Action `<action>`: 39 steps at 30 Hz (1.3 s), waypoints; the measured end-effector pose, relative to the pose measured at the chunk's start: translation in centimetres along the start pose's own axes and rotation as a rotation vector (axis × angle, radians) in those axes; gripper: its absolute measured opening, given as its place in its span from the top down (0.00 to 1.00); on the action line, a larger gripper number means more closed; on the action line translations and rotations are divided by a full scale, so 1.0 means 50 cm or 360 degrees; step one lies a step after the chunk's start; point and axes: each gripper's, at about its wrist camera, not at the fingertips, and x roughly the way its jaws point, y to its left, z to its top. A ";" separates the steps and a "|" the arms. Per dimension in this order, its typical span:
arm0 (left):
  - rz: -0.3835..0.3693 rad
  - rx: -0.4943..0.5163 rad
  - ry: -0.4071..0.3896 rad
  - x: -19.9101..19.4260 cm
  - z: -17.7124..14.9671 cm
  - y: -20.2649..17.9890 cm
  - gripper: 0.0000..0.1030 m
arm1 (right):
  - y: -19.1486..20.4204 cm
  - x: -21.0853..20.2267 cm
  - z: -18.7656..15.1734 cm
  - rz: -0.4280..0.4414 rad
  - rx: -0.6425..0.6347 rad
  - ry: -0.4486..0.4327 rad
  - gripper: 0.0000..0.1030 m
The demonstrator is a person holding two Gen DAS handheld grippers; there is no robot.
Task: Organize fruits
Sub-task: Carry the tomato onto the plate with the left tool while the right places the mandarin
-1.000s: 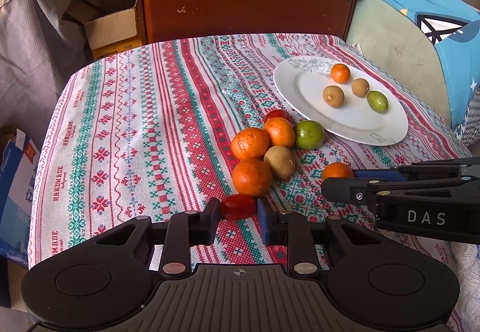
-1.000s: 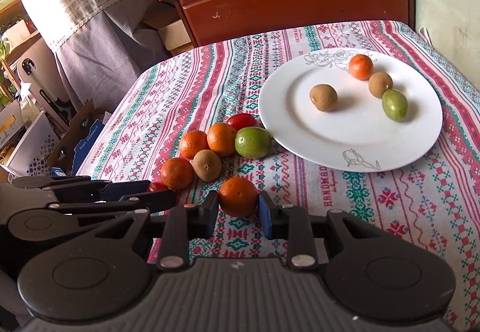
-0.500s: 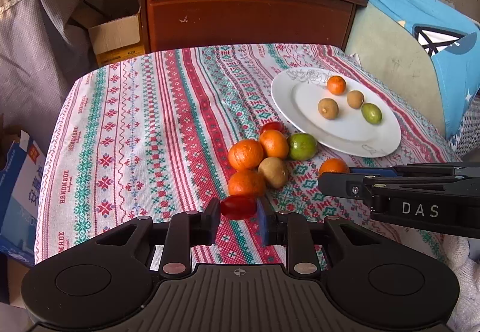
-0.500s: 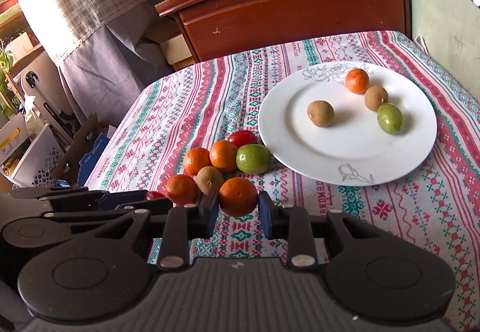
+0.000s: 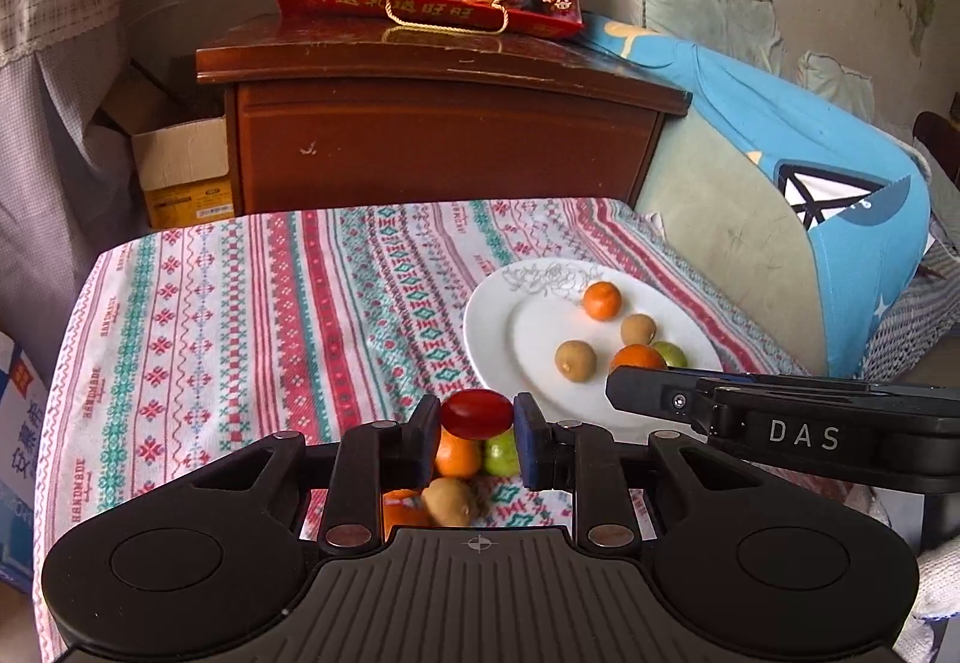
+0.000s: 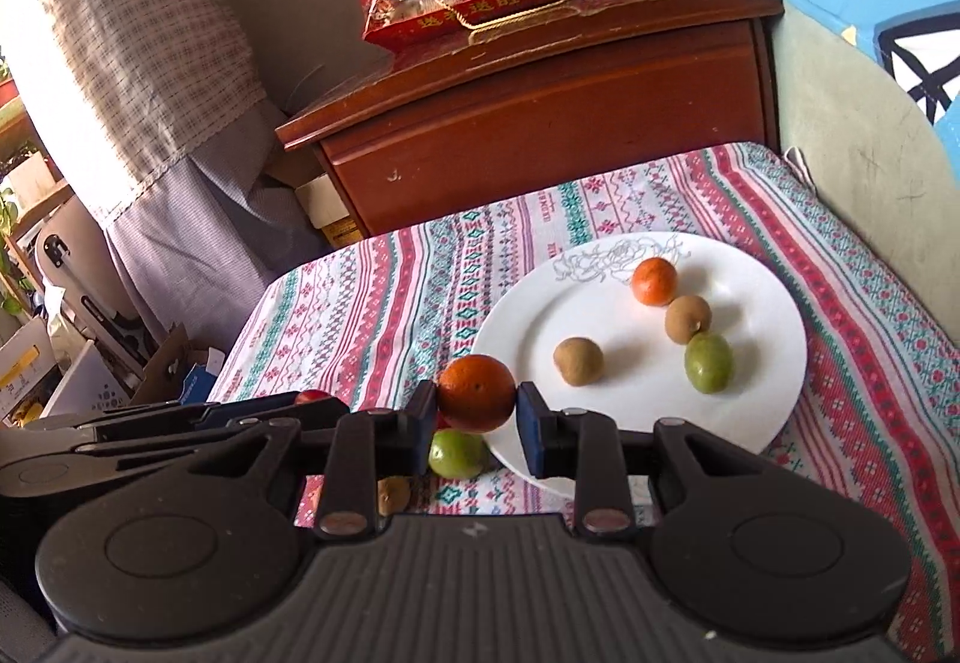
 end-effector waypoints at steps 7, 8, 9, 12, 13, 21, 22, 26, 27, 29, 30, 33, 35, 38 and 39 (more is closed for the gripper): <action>-0.0029 -0.0022 -0.0040 0.050 0.040 -0.015 0.77 | -0.049 0.014 0.010 -0.0109 0.0130 0.0009 0.72; -0.0034 -0.0027 -0.0034 0.061 0.043 -0.016 0.77 | -0.055 0.018 0.008 -0.0122 0.0146 0.0020 0.72; -0.0038 -0.0032 -0.0027 0.071 0.045 -0.016 0.77 | -0.058 0.022 0.007 -0.0136 0.0161 0.0028 0.72; -0.0032 -0.0027 -0.0001 0.101 0.049 -0.018 0.77 | -0.068 0.030 0.004 -0.0159 0.0201 0.0049 0.72; -0.0033 -0.0032 0.0009 0.110 0.050 -0.019 0.77 | -0.071 0.032 0.004 -0.0164 0.0212 0.0053 0.72; -0.0033 -0.0069 0.0088 0.175 0.054 -0.023 0.77 | -0.092 0.056 -0.003 -0.0199 0.0298 0.0104 0.72; -0.0032 -0.0069 0.0095 0.180 0.054 -0.024 0.77 | -0.094 0.057 -0.003 -0.0203 0.0301 0.0106 0.72; -0.0039 -0.0070 0.0108 0.200 0.056 -0.028 0.77 | -0.102 0.064 -0.003 -0.0216 0.0335 0.0111 0.71; -0.0044 -0.0069 0.0110 0.204 0.057 -0.030 0.77 | -0.103 0.065 -0.003 -0.0222 0.0345 0.0109 0.70; -0.0043 -0.0054 0.0107 0.209 0.057 -0.035 0.77 | -0.105 0.065 -0.003 -0.0226 0.0351 0.0104 0.69; -0.0042 -0.0047 0.0105 0.211 0.057 -0.037 0.76 | -0.106 0.065 -0.003 -0.0225 0.0356 0.0099 0.69; -0.0049 -0.0059 0.0104 0.213 0.056 -0.038 0.75 | -0.107 0.061 0.000 -0.0215 0.0368 0.0085 0.69; -0.0058 -0.0070 0.0091 0.207 0.061 -0.039 0.73 | -0.105 0.058 0.002 -0.0200 0.0362 0.0081 0.69; -0.0029 -0.0081 0.0063 0.190 0.074 -0.040 0.56 | -0.097 0.055 0.004 -0.0190 0.0320 0.0081 0.68; -0.0022 -0.0090 0.0052 0.182 0.078 -0.038 0.55 | -0.093 0.054 0.004 -0.0188 0.0298 0.0076 0.68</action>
